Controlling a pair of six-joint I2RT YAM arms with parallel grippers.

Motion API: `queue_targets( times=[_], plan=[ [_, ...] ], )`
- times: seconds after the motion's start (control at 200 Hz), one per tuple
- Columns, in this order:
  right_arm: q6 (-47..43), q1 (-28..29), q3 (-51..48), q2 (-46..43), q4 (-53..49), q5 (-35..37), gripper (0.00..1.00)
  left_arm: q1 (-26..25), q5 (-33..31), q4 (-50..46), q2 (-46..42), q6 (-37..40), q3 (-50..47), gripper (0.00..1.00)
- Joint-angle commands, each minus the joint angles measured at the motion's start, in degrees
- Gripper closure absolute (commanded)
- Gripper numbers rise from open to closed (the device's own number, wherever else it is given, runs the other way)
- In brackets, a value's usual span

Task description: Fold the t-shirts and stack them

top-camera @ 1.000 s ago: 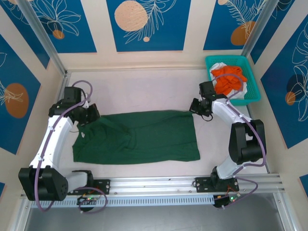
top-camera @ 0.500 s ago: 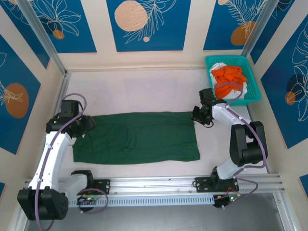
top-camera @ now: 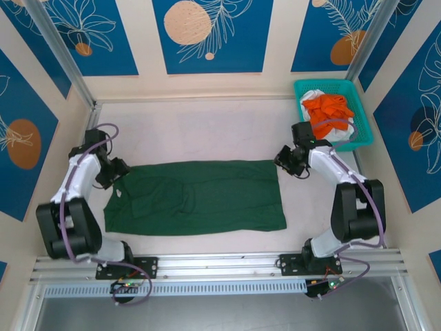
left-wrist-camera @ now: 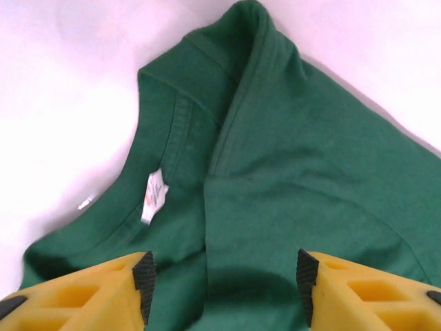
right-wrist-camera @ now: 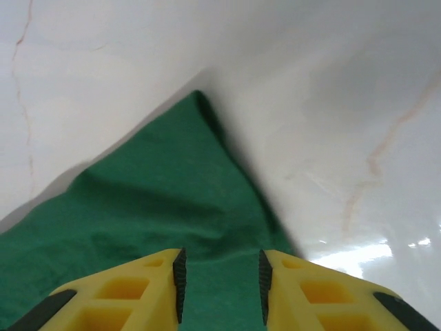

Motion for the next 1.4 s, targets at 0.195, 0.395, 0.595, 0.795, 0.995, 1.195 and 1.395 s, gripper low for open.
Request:
queue_targets(
  times=[0.195,0.395,0.595,0.795,0.995,1.195,1.395],
  plan=[
    [-0.4,3.0,8.8,13.0,-1.8,-6.6,0.74,2.4,12.0,5.2,11.4,6.8,8.1,0.40],
    [0.0,3.3,10.4,16.2,-1.6,-6.6,0.76,2.3,7.2,3.5,13.5,8.4,9.3,0.39],
    [-0.1,3.3,9.6,16.6,-0.9,-6.1,0.77,2.4,5.4,3.7,15.3,9.2,9.8,0.40],
    [0.0,3.3,9.5,17.6,-0.5,-6.1,0.77,2.3,7.5,5.5,18.1,9.1,10.2,0.51],
    [0.2,3.2,9.8,18.5,-0.8,-5.8,0.77,2.4,9.8,6.2,20.3,9.3,12.5,0.67],
    [0.1,3.2,9.9,19.2,-1.1,-5.1,0.77,2.4,10.5,5.9,21.8,9.3,14.2,0.79],
    [0.4,3.2,9.7,19.8,-1.0,-4.7,0.77,2.4,11.3,5.4,22.2,9.5,14.7,0.75]
  ],
)
